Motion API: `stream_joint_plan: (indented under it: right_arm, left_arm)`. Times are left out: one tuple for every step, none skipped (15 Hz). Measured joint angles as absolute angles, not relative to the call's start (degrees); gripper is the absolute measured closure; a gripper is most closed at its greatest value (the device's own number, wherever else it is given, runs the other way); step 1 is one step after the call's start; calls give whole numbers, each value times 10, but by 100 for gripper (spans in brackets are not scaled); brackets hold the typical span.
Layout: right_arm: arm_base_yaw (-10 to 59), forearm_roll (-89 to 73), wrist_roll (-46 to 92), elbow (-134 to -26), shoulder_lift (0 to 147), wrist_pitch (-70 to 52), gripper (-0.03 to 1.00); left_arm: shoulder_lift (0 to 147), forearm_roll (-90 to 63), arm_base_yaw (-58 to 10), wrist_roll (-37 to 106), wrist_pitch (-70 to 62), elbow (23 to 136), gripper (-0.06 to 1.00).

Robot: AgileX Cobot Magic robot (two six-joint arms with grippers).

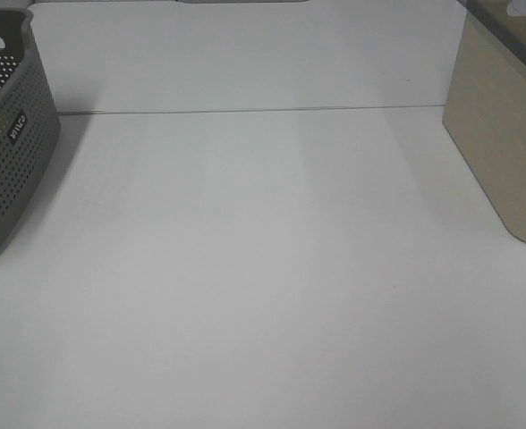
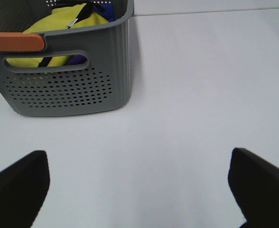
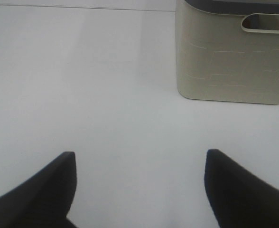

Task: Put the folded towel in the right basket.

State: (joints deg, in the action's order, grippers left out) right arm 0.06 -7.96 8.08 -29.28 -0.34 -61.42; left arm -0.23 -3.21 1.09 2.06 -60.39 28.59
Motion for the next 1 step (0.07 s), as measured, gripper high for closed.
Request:
stream_joint_plan:
  right_arm:
    - [1, -80, 81, -293, -3, -614, 25]
  left_arm:
    - [-2, -32, 11, 21, -604, 286, -3]
